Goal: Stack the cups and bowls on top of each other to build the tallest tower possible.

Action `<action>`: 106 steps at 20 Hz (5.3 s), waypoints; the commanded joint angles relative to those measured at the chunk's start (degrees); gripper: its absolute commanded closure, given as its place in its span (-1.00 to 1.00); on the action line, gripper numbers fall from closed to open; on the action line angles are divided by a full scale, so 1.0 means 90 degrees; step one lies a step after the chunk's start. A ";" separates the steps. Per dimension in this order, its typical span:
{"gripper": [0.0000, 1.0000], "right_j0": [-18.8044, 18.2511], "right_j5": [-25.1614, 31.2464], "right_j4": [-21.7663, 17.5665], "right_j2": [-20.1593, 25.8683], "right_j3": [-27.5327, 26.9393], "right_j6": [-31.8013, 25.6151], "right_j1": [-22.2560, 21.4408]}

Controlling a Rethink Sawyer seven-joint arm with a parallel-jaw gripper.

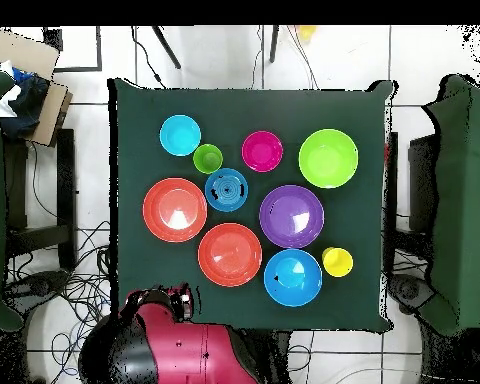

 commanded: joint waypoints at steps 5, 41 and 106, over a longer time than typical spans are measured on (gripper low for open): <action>-1.00 0.0090 -0.0278 -0.0277 0.0061 0.0273 0.0979 0.0467; -1.00 0.0542 -0.2071 -0.0379 -0.0398 0.0034 0.1432 0.1931; -1.00 0.1718 -0.1631 0.0646 -0.1617 -0.2028 0.1617 0.3278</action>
